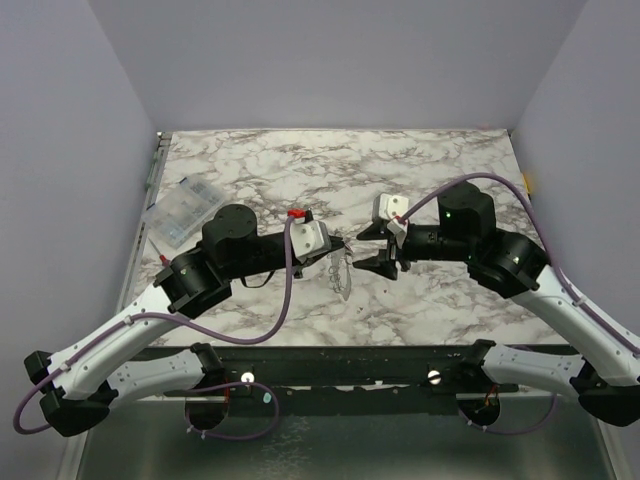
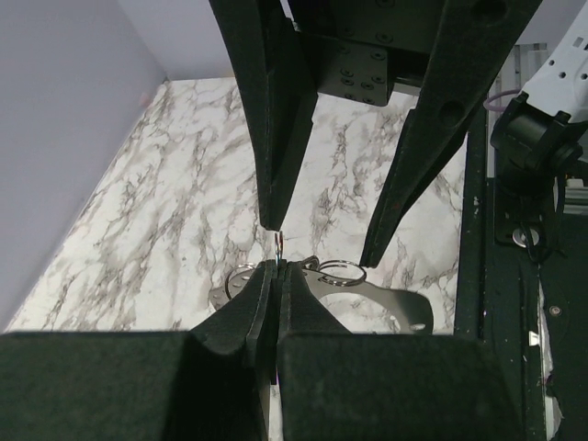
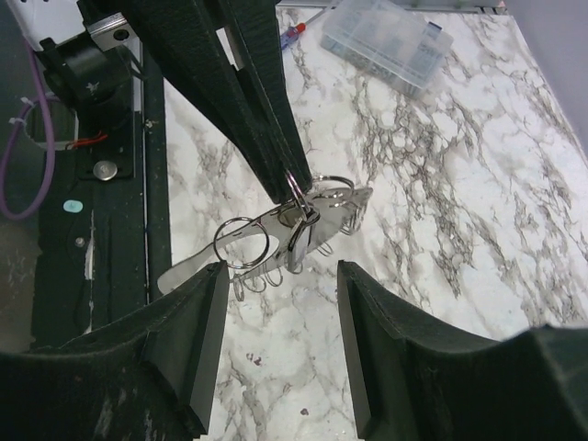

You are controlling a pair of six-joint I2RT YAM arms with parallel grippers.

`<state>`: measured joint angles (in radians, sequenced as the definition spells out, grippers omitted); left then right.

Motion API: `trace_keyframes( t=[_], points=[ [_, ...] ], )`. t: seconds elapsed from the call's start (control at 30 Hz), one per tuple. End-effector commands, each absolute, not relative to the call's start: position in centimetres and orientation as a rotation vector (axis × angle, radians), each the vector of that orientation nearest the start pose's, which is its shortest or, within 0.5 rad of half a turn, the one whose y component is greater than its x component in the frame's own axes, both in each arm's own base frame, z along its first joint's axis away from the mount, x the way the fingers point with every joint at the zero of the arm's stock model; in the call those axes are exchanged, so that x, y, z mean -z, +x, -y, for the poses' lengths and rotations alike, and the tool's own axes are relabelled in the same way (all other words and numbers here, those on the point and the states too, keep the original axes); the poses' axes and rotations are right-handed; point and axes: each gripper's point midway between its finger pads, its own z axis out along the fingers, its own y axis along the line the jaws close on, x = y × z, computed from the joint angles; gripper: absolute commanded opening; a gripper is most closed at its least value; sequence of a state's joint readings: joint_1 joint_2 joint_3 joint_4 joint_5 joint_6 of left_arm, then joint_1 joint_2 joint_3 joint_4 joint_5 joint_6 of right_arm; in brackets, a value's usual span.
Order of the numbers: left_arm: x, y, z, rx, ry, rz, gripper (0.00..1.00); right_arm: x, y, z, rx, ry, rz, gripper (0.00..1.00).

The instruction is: Put the keys on the keyring

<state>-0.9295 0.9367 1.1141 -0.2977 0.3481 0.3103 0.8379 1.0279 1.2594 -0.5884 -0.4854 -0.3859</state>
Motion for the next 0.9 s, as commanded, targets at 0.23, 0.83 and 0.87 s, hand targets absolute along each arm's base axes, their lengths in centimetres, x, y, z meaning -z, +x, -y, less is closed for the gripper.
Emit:
trace_keyframes(
  t=[0.23, 0.83, 0.87],
  points=[
    [-38.1, 15.4, 29.4, 0.813, 1.137, -1.175, 0.00, -34.0, 16.7, -30.1, -0.809, -1.370, -1.312, 0.57],
    [-38.8, 15.5, 29.1, 0.815, 1.088, -1.160, 0.00, -32.7, 17.2, -30.1, -0.802, -1.342, -1.338, 0.01],
    [-38.8, 15.6, 29.1, 0.813, 1.086, -1.160, 0.00, -32.6, 17.2, -30.0, -0.797, -1.334, -1.340, 0.01]
  ],
)
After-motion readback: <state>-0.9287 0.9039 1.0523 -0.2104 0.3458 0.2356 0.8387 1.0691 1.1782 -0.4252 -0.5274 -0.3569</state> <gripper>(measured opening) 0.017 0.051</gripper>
